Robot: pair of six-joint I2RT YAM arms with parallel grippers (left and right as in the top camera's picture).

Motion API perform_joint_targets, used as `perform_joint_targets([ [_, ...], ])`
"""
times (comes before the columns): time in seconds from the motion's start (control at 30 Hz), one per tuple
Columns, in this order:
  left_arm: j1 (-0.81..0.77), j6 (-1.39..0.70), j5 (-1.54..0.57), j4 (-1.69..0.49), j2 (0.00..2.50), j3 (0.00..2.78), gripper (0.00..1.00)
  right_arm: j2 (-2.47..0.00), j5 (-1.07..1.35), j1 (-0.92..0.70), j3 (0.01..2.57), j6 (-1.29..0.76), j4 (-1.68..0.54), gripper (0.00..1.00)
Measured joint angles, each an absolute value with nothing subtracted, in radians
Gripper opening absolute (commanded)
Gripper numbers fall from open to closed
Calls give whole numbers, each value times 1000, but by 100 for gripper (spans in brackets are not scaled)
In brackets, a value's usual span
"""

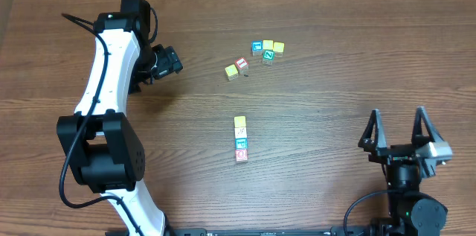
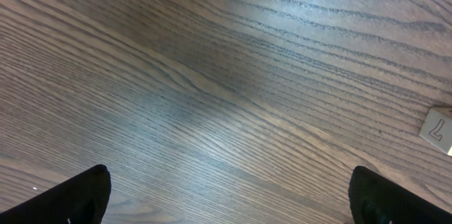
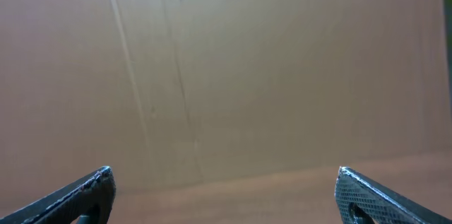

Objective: Flip 4 blocks

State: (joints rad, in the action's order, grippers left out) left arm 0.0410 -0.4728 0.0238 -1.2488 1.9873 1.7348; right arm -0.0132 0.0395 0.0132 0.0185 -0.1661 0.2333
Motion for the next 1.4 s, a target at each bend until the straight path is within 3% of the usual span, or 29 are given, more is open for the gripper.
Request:
perform_joint_targets([
  [0.37,41,-473,24,-1249,1987,1735,100,-11,133,13,19,38,-70,100],
  [0.8,41,-473,24,-1249,1987,1735,100,-11,142,13,19,150,-73,100],
  [1.4,41,-473,24,-1249,1987,1735,100,-11,131,-8,19,86,-73,100],
])
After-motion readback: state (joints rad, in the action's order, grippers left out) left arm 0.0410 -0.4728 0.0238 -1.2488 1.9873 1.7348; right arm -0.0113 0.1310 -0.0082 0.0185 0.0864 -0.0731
